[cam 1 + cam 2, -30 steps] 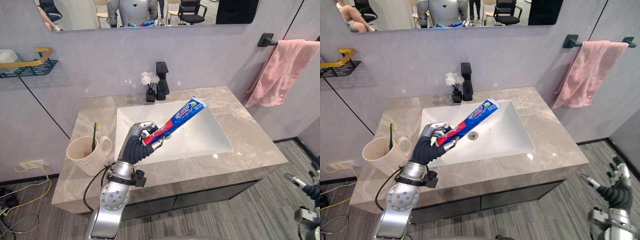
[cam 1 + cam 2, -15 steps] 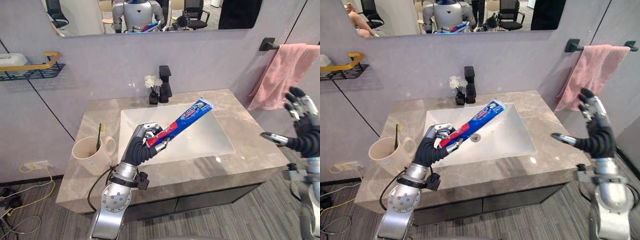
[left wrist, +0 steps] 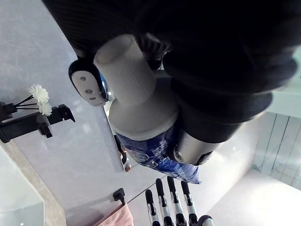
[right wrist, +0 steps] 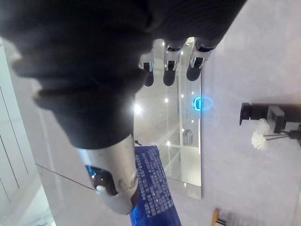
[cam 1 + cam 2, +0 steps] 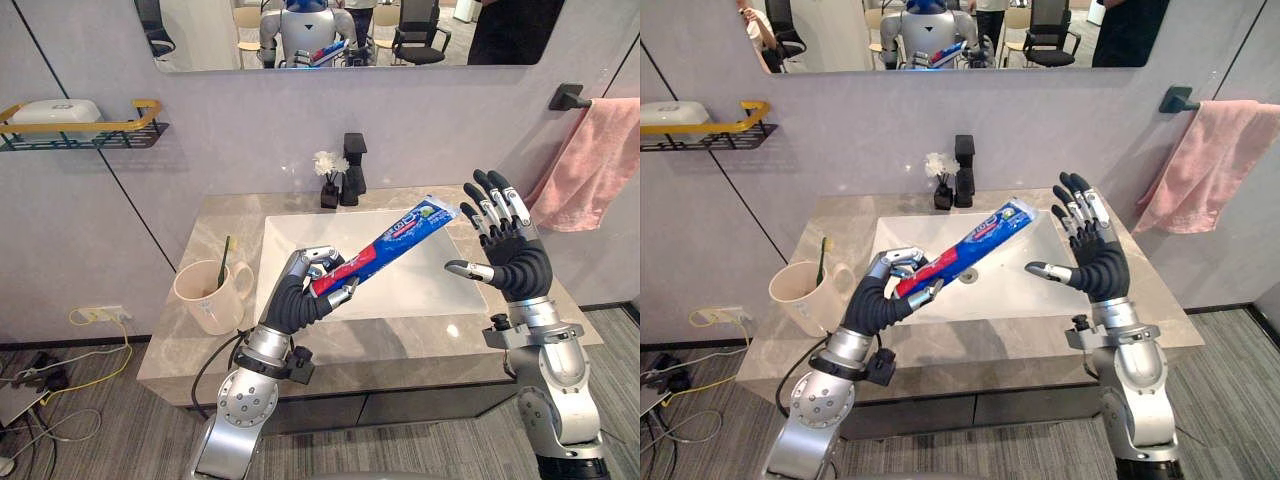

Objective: Organize washtable

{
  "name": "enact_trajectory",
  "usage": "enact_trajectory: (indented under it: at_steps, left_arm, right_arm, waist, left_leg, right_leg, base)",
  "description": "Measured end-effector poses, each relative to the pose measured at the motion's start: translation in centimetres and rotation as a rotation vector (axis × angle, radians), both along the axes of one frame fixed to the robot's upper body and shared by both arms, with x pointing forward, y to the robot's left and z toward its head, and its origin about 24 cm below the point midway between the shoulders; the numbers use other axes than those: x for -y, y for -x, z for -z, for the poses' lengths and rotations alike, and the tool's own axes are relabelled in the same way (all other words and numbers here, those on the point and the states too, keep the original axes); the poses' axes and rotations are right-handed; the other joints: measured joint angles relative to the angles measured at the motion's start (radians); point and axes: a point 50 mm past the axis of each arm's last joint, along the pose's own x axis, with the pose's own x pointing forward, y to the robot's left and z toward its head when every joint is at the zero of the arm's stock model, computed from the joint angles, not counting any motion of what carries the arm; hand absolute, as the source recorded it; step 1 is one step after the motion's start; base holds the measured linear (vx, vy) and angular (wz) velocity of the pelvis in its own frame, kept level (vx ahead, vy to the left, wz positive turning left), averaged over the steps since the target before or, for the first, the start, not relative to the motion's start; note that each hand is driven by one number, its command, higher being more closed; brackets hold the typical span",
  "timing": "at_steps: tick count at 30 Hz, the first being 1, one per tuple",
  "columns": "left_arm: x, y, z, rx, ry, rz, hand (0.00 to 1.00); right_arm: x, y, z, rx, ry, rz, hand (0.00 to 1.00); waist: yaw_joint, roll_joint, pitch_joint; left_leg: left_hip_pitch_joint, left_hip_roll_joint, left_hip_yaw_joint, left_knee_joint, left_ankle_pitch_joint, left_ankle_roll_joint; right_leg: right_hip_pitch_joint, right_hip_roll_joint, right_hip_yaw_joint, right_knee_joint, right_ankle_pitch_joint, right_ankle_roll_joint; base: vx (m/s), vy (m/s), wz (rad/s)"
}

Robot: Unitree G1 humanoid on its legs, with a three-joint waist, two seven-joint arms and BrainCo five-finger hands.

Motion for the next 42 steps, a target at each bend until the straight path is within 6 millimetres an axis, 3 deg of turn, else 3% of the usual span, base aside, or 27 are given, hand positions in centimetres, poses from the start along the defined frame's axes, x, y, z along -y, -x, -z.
enact_trajectory:
  at_steps: [12,18,25,26,42]
  left_arm:
    - [0.6,-0.1,0.1,0.001,0.024,0.001,1.0]
    - [1.7,-0.5,-0.1,0.013,0.017,0.048,1.0]
    - [1.8,-0.6,0.0,0.01,0.033,0.039,1.0]
    - [2.0,-0.6,0.1,0.003,0.036,0.045,1.0]
    - [3.0,-1.0,1.6,-0.078,0.077,0.068,1.0]
  right_arm:
    - [-4.1,-0.4,1.2,-0.053,-0.211,-0.177,0.0]
    - [-6.1,-1.1,0.5,-0.042,-0.268,-0.277,0.0]
    - [-7.3,-1.5,0.8,-0.069,-0.335,-0.323,0.0]
    - [-7.4,-1.5,0.8,-0.07,-0.347,-0.331,1.0]
    - [-9.0,-1.8,0.5,-0.082,-0.42,-0.389,1.0]
  waist:
    - [0.009,-0.019,-0.001]
    - [0.009,-0.023,-0.001]
    - [0.023,-0.024,-0.001]
    - [0.032,-0.025,-0.001]
    - [0.034,-0.038,-0.001]
  left_leg:
    - [0.0,-0.004,-0.024,-0.006,0.005,0.001]
    - [0.003,-0.01,-0.038,-0.036,0.027,0.002]
    - [0.003,-0.014,-0.036,-0.039,0.027,0.002]
    - [0.003,-0.015,-0.036,-0.04,0.027,0.002]
    - [0.009,-0.022,-0.037,-0.056,0.033,0.008]
  right_leg:
    - [0.015,-0.002,-0.029,-0.008,0.0,0.0]
    - [0.014,-0.005,-0.044,-0.012,0.0,-0.001]
    - [0.016,-0.01,-0.044,-0.019,0.002,0.002]
    - [0.016,-0.011,-0.044,-0.02,0.002,0.003]
    - [0.016,-0.017,-0.048,-0.02,0.002,0.003]
  base:
    - [0.0,-0.009,0.06]
    - [-0.02,-0.016,0.07]
    - [0.0,0.0,0.0]
    - [0.0,0.0,0.0]
    - [0.0,-0.001,0.0]
